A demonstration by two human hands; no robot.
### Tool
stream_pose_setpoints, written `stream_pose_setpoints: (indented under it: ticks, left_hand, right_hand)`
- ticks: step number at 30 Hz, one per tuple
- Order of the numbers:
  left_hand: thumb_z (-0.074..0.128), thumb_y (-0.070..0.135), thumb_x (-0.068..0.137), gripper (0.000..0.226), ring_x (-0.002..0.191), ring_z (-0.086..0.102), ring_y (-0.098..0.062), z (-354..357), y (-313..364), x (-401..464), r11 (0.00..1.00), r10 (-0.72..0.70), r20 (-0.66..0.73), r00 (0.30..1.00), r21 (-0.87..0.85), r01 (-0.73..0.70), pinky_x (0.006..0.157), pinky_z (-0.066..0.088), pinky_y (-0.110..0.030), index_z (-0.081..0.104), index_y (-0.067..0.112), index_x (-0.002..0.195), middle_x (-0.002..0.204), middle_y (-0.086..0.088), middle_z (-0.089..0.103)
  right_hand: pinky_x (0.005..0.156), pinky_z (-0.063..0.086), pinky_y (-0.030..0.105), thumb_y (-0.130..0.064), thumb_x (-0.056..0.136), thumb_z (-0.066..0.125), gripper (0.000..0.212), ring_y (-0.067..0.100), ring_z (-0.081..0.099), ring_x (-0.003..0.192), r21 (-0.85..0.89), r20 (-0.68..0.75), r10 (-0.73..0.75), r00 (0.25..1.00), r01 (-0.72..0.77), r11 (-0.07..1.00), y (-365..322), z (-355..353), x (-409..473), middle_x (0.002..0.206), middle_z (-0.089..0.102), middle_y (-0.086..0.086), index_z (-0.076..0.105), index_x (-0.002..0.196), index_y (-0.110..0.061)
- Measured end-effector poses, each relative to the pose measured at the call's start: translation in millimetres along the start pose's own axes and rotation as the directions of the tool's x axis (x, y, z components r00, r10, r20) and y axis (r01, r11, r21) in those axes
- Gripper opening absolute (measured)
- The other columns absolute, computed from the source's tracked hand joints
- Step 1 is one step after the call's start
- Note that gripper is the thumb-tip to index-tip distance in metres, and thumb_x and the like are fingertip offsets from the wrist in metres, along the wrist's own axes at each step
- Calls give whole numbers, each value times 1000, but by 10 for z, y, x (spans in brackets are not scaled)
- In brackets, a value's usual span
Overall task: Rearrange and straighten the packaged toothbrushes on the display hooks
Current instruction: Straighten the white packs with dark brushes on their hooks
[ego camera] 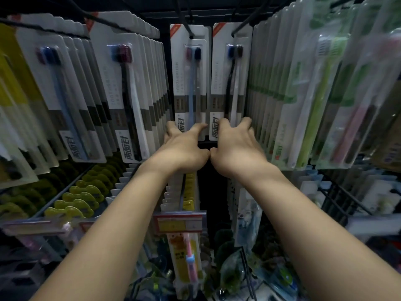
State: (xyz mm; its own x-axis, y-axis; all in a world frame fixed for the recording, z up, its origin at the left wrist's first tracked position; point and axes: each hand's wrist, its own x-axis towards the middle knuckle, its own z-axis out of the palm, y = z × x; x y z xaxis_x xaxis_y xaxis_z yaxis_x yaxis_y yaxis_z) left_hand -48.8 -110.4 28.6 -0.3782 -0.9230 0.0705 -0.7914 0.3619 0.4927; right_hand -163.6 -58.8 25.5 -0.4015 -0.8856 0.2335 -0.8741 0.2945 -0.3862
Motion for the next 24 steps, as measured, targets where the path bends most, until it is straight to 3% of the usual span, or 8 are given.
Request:
stream_pose_setpoints:
  ticks: [4,8,12,18,24]
  left_hand:
    - [62,41,100,65,145,34,-48,-56,50,-112,995,-6,-34,999,102,9,113,41,-52,30,46,155,160,-14,7]
    - [62,38,97,55,120,56,-49,-55,88,-210,989,-12,-96,995,146,26,101,54,-51,36,46,144,159,-18,8]
    - [59,36,99,45,111,60,-47,0,82,-246,989,5,-178,984,147,22,95,57,-54,36,48,136,154,-20,16]
    - [45,35,108,19,87,54,-40,21,100,-353,990,79,-292,953,139,-40,79,59,-58,36,42,123,124,-15,29]
    - [54,11,101,40,84,51,-38,25,135,-418,987,78,-334,939,158,-26,69,55,-53,33,40,121,120,-16,33]
  right_hand:
    - [76,44,46,-22,93,72,55,42,45,126,-12,-44,-26,999,26,1000,-31,-7,-78,142,24,19,37,136,-22]
    - [69,41,43,-17,93,69,47,38,50,98,2,-148,-78,986,79,997,-23,25,-173,134,27,19,34,124,-22]
    - [65,39,43,-13,97,61,34,36,46,87,32,-258,-112,960,124,992,-9,57,-236,123,30,17,33,116,-21]
    - [63,36,44,-5,98,54,30,35,43,76,24,-352,-134,926,152,988,27,38,-268,113,32,15,35,116,-19]
    - [61,35,42,-6,99,53,29,35,44,73,30,-371,-118,921,138,990,40,59,-250,118,37,19,37,120,-19]
